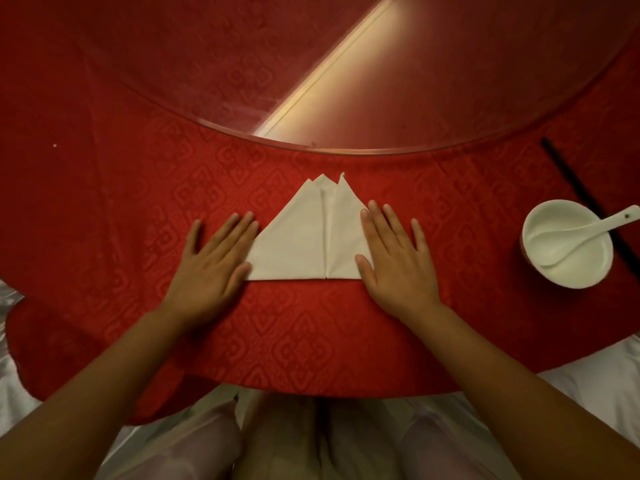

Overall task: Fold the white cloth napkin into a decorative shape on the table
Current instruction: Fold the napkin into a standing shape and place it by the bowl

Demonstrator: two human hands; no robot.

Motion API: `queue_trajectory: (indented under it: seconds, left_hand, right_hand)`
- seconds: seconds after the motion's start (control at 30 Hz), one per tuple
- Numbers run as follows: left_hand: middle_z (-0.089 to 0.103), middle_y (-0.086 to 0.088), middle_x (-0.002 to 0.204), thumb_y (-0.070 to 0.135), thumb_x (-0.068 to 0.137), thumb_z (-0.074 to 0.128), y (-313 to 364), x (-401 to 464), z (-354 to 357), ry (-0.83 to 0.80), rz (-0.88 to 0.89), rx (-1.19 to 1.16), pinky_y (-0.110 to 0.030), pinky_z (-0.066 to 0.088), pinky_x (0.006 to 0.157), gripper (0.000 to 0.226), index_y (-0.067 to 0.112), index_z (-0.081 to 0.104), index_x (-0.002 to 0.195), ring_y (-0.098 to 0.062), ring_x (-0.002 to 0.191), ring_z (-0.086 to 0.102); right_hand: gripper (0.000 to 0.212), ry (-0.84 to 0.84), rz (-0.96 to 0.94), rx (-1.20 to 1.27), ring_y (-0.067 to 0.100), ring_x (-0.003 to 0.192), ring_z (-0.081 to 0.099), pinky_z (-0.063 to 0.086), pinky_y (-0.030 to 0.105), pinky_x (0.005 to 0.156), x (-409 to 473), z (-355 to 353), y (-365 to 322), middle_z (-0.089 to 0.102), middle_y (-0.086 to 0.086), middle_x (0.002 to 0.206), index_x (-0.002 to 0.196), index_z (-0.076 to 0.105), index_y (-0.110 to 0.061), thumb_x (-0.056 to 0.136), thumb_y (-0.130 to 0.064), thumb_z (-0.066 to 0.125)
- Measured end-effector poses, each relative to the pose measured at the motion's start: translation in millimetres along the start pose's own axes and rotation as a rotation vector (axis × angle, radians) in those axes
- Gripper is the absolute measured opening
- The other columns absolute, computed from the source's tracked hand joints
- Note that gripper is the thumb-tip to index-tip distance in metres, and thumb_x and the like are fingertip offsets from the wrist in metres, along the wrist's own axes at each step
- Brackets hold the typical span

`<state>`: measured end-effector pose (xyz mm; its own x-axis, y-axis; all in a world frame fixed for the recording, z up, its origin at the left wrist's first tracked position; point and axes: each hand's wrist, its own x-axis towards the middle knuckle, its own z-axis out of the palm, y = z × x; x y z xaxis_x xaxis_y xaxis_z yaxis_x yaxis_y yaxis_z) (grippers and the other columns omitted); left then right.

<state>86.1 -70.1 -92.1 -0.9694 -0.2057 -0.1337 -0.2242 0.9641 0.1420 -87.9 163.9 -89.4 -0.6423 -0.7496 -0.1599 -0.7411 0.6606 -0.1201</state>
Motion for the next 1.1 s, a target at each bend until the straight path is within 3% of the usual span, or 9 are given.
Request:
queue_trajectory:
  seconds: [0.17,0.27,0.37,0.5,0.63,0.77,0.87,0.93,1.1]
  left_hand:
    - [0.008,0.001,0.155,0.053,0.092,0.005,4.4,2.0,-5.5,-0.025,-0.11,0.02,-0.057,-0.008,0.111,0.066,0.016,0.008,0.146,-0.014,0.143,0.006]
    - [0.008,-0.001,0.154,0.047,0.091,0.021,21.2,8.0,-12.1,0.134,-0.143,0.016,-0.057,-0.008,0.11,0.066,0.014,0.008,0.147,-0.014,0.143,0.007]
    - [0.009,-0.004,0.155,0.042,0.094,0.025,60.0,32.8,-14.0,0.23,0.007,0.013,-0.057,-0.002,0.11,0.06,0.021,0.011,0.148,-0.016,0.144,0.006]
    - [0.002,-0.001,0.157,0.045,0.094,0.017,83.8,63.3,-1.2,0.09,0.009,-0.083,-0.052,0.001,0.114,0.056,0.031,0.006,0.147,-0.014,0.144,-0.003]
    - [0.004,0.001,0.158,0.048,0.091,0.013,79.6,66.8,7.6,0.046,-0.041,-0.066,-0.047,0.001,0.114,0.058,0.034,0.009,0.148,-0.01,0.142,-0.005]
    - [-0.009,0.003,0.158,0.056,0.087,0.008,86.5,67.9,2.9,-0.003,-0.077,-0.086,-0.053,-0.006,0.112,0.064,0.036,0.002,0.147,-0.009,0.141,-0.016]
    - [-0.018,0.006,0.154,0.064,0.085,0.011,98.2,73.8,0.5,0.051,-0.094,-0.097,-0.056,-0.017,0.107,0.068,0.038,-0.003,0.146,-0.011,0.142,-0.018]
    - [-0.016,0.004,0.155,0.064,0.087,0.013,105.7,84.4,0.0,0.097,-0.08,-0.087,-0.058,-0.015,0.108,0.067,0.037,-0.004,0.146,-0.014,0.143,-0.015]
    - [-0.006,0.002,0.159,0.06,0.089,0.015,107.6,95.6,12.5,0.084,-0.13,-0.092,-0.057,-0.009,0.11,0.066,0.035,0.0,0.148,-0.013,0.143,-0.015]
  right_hand:
    - [0.065,-0.042,-0.005,-0.029,0.015,0.145,0.001,0.001,0.05,0.115,1.2,-5.6,-1.4,0.003,-0.001,0.158,0.147,0.001,-0.018,0.092,-0.043,0.027]
    - [0.065,0.014,-0.021,-0.067,0.015,0.143,-0.002,-0.002,0.054,0.113,0.2,-9.5,-6.0,0.0,-0.001,0.156,0.147,0.005,-0.017,0.092,-0.043,0.027]
    - [0.062,0.052,-0.058,-0.079,0.017,0.144,0.005,0.003,0.056,0.113,6.9,-13.1,-20.8,0.005,0.0,0.156,0.147,0.014,-0.014,0.092,-0.04,0.024]
    - [0.06,-0.016,-0.009,-0.019,0.015,0.145,0.001,-0.003,0.052,0.114,16.0,-8.3,-30.5,0.006,0.003,0.158,0.147,0.007,-0.012,0.094,-0.036,0.016]
    - [0.061,-0.024,0.079,0.025,0.016,0.145,0.002,-0.003,0.052,0.114,1.2,-10.5,-17.2,0.008,0.004,0.158,0.147,0.009,-0.012,0.095,-0.037,0.025]
    - [0.056,0.059,0.319,0.128,0.026,0.141,0.023,0.014,0.052,0.112,-34.5,-19.3,0.8,0.03,0.012,0.151,0.141,0.032,-0.01,0.092,-0.035,0.043]
    - [0.043,0.18,0.393,0.159,0.033,0.115,0.049,0.035,0.05,0.096,-49.2,-24.5,2.0,0.056,0.017,0.123,0.124,0.054,-0.01,0.086,-0.03,0.058]
    - [0.036,0.179,0.467,0.21,0.032,0.105,0.051,0.037,0.048,0.09,-47.8,-27.3,1.8,0.059,0.014,0.111,0.116,0.059,-0.012,0.085,-0.031,0.06]
    - [0.021,0.075,0.621,0.396,0.031,0.103,0.051,0.037,0.042,0.087,-33.9,-36.8,17.0,0.059,0.011,0.103,0.092,0.063,-0.015,0.085,-0.034,0.059]
